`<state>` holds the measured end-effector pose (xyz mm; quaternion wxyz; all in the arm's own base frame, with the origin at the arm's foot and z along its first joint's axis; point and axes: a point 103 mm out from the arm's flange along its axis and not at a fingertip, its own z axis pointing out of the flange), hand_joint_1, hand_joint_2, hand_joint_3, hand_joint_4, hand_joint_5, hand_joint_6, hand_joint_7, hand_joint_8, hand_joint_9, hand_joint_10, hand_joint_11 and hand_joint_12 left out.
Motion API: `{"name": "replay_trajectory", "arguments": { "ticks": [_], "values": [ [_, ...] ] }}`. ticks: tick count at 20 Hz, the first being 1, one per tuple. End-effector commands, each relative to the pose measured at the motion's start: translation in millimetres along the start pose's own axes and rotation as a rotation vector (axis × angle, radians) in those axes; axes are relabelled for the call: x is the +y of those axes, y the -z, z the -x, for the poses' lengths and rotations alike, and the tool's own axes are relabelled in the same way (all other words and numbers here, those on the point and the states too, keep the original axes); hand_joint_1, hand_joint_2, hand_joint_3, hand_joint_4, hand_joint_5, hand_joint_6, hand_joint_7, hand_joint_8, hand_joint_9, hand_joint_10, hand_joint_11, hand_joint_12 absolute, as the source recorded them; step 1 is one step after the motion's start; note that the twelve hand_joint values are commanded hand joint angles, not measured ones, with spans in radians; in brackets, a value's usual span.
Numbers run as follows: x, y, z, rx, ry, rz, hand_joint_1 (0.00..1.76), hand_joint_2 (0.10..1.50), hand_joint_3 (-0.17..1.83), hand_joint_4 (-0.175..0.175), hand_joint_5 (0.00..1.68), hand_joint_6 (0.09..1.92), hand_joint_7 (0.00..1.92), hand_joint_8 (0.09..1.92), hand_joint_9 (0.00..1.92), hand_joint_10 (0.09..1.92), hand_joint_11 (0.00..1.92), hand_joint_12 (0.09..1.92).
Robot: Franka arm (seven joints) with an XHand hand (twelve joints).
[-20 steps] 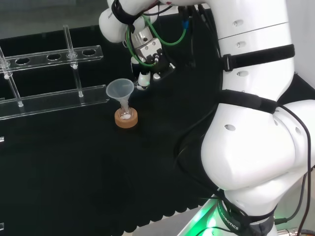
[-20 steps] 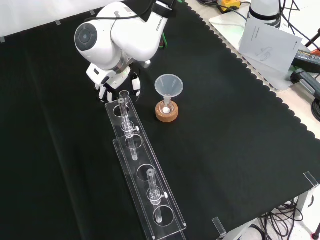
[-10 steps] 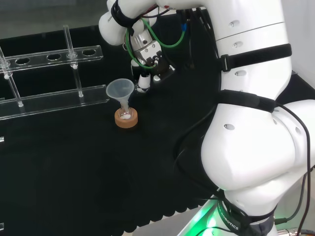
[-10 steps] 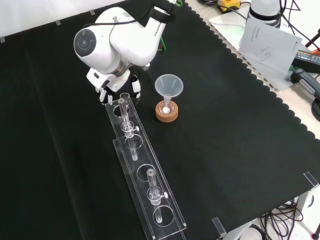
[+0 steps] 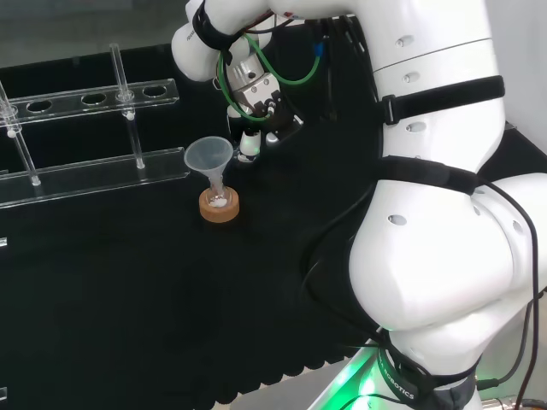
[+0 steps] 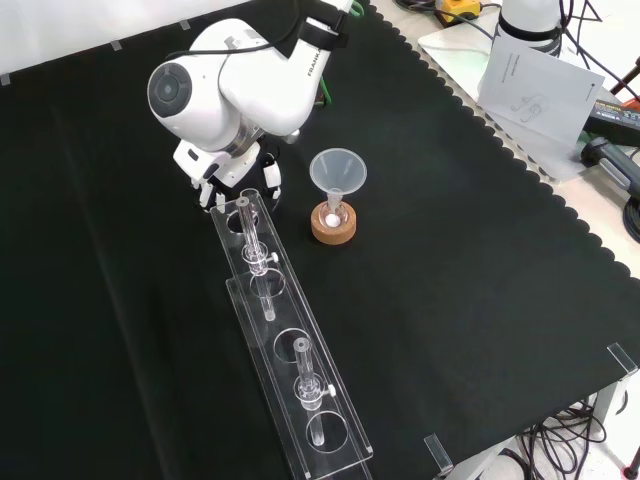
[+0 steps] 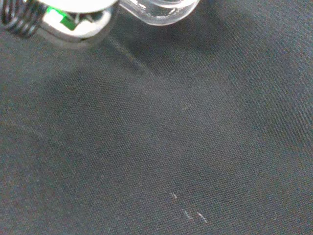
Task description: Put the weighing funnel back on the table.
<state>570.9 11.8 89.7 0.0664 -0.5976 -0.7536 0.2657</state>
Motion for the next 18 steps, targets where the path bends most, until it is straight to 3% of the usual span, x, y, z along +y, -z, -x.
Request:
{"name": "replay_trajectory", "arguments": {
  "ticks": [1,4,7,10,12,15,18],
  "values": [
    [1.9,-1.5,0.2,0.011,0.0,0.0,1.08,0.68,0.72,0.175,1.15,0.92,0.59,0.66,0.98,0.33,0.77,1.07],
    [3.8,-4.6,2.2,0.021,0.006,0.013,1.09,0.68,0.7,0.175,1.16,0.89,0.59,0.67,0.98,0.33,0.76,1.07],
    [0.5,-5.8,4.3,0.03,0.012,0.04,1.07,0.82,0.43,0.175,1.15,0.8,0.57,0.68,0.96,0.34,0.71,1.11],
    [-5.3,-4.5,4.9,0.046,0.023,0.05,0.89,0.79,0.27,0.061,0.9,0.71,0.47,0.69,0.87,0.36,0.62,1.16],
    [-10.6,-3.1,4.4,0.05,0.029,0.06,0.84,0.76,0.28,0.019,0.7,0.71,0.39,0.7,0.78,0.41,0.54,1.21],
    [-18.4,-1.5,3.5,0.052,0.03,0.063,0.78,0.71,0.3,-0.011,0.45,0.57,0.28,0.7,0.62,0.51,0.41,1.29],
    [-28.8,0.3,2.8,0.054,0.026,0.069,0.74,0.67,0.3,-0.022,0.35,0.37,0.2,0.69,0.51,0.6,0.34,1.32]
  ]
}}
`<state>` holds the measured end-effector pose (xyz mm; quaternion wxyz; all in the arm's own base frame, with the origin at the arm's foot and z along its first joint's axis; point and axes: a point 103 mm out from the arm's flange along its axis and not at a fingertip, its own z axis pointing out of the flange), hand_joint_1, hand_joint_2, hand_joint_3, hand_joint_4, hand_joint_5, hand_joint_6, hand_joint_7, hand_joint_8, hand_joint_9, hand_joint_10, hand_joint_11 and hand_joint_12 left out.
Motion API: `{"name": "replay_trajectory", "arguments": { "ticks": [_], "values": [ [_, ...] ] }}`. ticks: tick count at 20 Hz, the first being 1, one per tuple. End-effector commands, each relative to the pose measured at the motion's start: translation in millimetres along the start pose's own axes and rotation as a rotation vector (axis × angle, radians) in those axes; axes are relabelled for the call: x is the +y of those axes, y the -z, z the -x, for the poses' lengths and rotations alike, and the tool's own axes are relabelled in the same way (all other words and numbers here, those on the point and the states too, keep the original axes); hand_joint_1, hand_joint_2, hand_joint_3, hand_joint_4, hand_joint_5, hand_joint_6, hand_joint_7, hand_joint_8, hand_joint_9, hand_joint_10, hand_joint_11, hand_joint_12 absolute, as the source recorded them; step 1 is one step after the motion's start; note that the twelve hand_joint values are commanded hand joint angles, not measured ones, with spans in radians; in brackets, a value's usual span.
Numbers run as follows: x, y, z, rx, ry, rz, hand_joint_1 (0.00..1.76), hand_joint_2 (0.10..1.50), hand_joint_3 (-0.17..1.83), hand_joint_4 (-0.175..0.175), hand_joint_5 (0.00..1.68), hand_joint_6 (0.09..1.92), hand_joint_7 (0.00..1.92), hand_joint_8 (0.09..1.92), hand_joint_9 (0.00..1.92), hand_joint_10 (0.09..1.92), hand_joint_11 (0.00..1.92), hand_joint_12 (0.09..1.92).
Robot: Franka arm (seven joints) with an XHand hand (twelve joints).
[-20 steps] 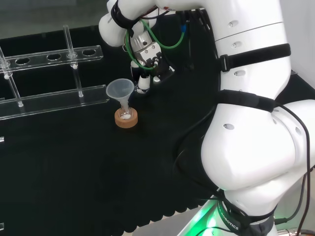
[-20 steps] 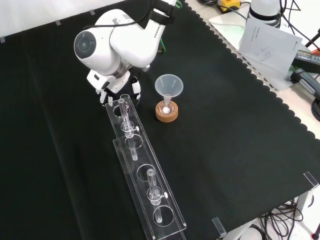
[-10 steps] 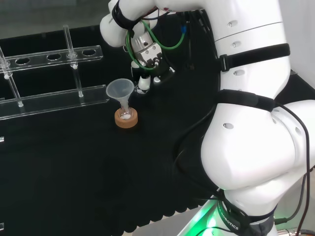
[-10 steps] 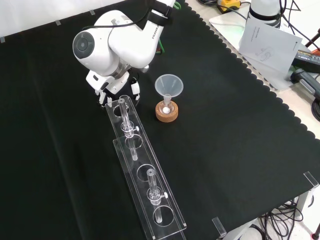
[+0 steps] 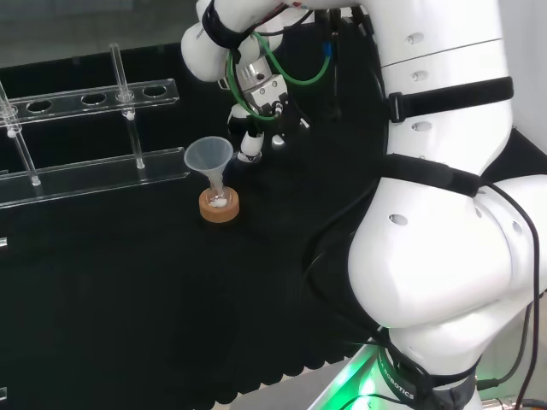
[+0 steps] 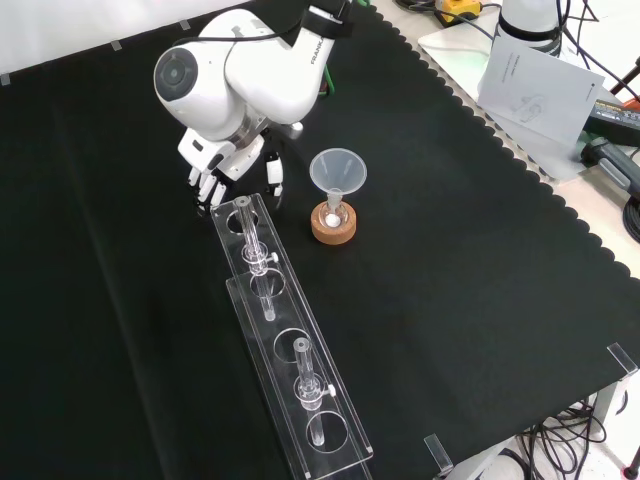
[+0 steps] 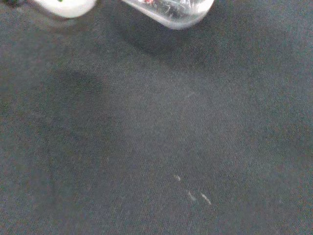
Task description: Put the weighing funnel back on the table.
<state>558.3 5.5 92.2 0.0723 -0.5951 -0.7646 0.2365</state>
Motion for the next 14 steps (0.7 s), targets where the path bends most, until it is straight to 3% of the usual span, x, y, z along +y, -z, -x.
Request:
{"name": "replay_trajectory", "arguments": {
  "ticks": [1,14],
  "values": [
    [-20.4,7.8,-0.3,0.015,-0.002,0.037,0.73,0.66,0.3,-0.024,0.33,0.32,0.18,0.69,0.49,0.62,0.33,1.33],
    [-97.0,58.4,15.7,0.031,-0.089,0.114,0.69,0.66,0.28,-0.033,0.35,0.21,0.22,0.7,0.48,0.64,0.3,1.34]
  ]
}}
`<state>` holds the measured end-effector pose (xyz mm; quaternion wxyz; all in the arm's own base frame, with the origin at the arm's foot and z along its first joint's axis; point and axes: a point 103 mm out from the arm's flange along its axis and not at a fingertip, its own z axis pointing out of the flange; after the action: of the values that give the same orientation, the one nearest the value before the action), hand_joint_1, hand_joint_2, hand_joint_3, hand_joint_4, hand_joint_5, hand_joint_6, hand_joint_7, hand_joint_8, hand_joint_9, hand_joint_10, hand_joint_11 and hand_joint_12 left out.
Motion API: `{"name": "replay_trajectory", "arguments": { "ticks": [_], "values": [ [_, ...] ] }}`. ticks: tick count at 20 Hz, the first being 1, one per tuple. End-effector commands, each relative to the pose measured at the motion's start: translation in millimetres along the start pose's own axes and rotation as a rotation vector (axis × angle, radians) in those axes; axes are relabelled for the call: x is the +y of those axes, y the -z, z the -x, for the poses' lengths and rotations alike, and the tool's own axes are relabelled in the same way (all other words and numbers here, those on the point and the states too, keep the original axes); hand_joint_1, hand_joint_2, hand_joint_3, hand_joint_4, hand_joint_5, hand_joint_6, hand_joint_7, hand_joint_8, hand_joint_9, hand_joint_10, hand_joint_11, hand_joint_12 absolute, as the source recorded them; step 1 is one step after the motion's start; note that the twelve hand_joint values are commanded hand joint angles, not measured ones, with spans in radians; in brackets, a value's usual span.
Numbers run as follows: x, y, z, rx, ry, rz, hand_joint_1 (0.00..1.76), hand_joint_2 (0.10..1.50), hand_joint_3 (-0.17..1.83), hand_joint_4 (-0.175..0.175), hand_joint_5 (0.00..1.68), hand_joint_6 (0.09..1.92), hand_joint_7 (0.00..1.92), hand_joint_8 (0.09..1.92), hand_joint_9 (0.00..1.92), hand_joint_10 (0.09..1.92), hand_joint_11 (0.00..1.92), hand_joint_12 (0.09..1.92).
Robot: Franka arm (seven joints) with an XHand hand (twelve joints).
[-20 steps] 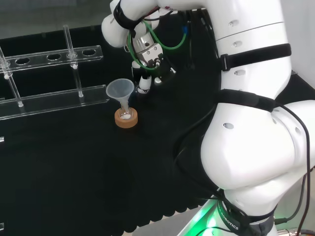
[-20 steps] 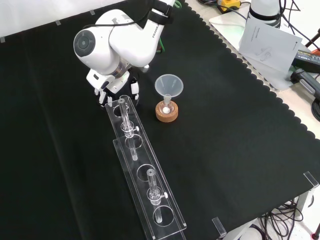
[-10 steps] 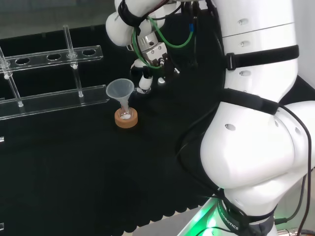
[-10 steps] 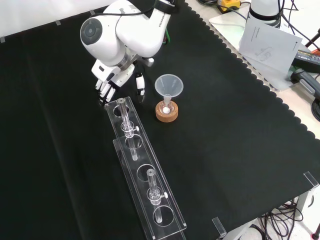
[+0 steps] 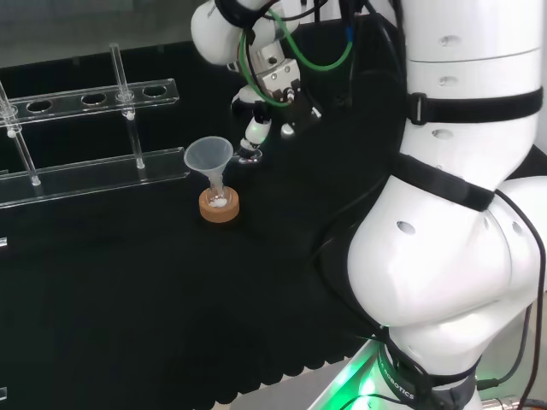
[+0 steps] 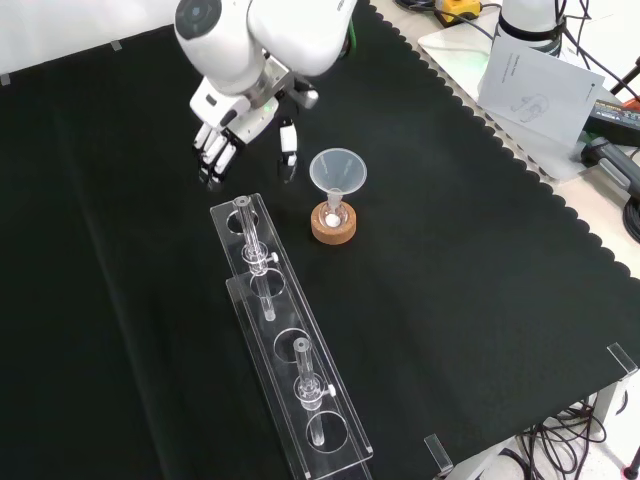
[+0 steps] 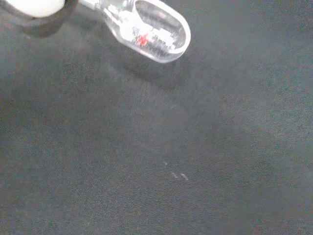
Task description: Put the weighing funnel back on the table.
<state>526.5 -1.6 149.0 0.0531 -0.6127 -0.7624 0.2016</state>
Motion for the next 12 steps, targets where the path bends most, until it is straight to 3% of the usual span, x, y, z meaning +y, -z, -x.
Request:
{"name": "replay_trajectory", "arguments": {
  "ticks": [1,12],
  "values": [
    [-44.6,30.3,10.0,0.004,-0.058,0.033,0.69,0.66,0.28,-0.033,0.36,0.21,0.22,0.7,0.48,0.64,0.3,1.34],
    [-83.4,58.4,18.7,-0.001,-0.114,0.076,0.69,0.67,0.28,-0.033,0.4,0.18,0.25,0.68,0.51,0.63,0.29,1.35]
  ]
}}
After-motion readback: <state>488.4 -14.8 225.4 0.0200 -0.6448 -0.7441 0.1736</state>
